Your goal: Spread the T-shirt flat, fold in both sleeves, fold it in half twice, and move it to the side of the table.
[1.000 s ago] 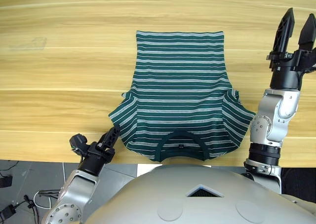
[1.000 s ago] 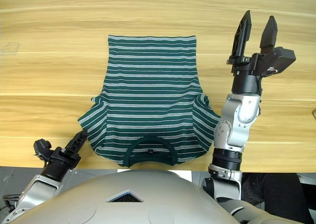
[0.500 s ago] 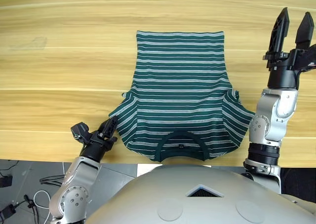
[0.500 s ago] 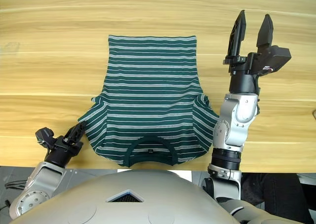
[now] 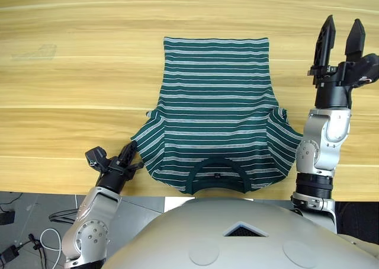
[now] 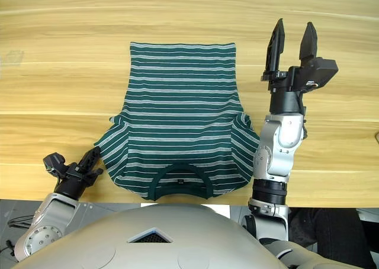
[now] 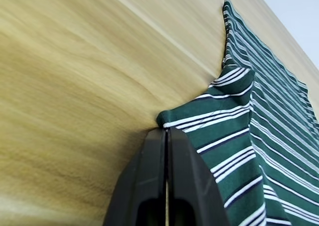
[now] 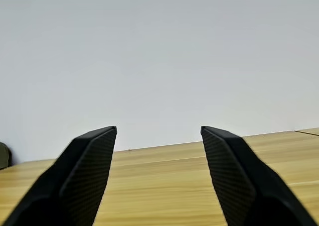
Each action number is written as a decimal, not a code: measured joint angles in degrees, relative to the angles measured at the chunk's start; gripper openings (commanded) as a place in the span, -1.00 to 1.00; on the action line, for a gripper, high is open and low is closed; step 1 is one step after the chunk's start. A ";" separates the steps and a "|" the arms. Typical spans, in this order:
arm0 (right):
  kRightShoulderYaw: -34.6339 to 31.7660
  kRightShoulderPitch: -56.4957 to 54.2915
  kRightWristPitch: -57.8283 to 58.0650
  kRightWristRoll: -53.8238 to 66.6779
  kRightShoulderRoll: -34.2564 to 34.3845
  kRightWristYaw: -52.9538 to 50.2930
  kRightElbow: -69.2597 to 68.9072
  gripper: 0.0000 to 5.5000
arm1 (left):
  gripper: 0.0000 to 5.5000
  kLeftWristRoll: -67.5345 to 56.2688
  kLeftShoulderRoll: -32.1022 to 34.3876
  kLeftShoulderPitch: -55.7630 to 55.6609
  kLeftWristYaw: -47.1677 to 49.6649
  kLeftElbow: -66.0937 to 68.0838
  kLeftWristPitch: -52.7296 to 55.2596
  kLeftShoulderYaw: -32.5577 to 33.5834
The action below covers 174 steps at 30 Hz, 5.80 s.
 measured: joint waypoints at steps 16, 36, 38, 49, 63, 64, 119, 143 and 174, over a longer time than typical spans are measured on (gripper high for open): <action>1.47 -0.02 -0.78 -2.17 0.01 0.73 2.50 0.14 | -1.00 19.37 0.71 0.59 -15.64 -6.64 -14.39 -4.79; 1.54 -0.07 -0.99 -2.18 0.03 1.63 3.91 0.14 | -1.00 43.23 9.10 2.82 -26.00 -4.44 -33.07 -17.31; 1.54 -0.07 -0.99 -2.23 0.03 1.65 3.91 0.14 | -1.00 44.06 9.29 3.10 -25.78 -4.47 -33.06 -17.33; 1.51 -0.19 -1.01 -2.55 0.40 1.70 4.48 0.14 | -0.80 49.49 13.86 2.66 -27.09 -3.13 -33.08 -18.44; 0.77 -0.90 5.15 4.31 -1.09 5.57 4.20 0.14 | -0.08 31.63 17.85 4.28 -35.46 -9.32 -29.35 -17.35; -0.27 0.72 9.76 9.10 -3.08 7.90 1.54 0.14 | -0.08 26.59 17.62 2.96 -34.01 -10.87 -27.71 -14.50; -6.58 15.71 46.75 16.91 -38.81 48.91 14.21 0.14 | -0.08 16.93 -4.71 -1.21 -9.03 -14.54 -22.54 4.16; -4.53 16.91 45.28 13.81 -38.98 53.22 14.35 -0.99 | -0.08 21.20 -6.01 -2.33 -9.75 -12.61 -22.96 1.87; 6.53 23.63 44.31 8.58 -36.57 43.13 -20.42 -0.99 | -0.08 23.09 -6.18 -4.33 -11.42 -9.80 -23.57 0.48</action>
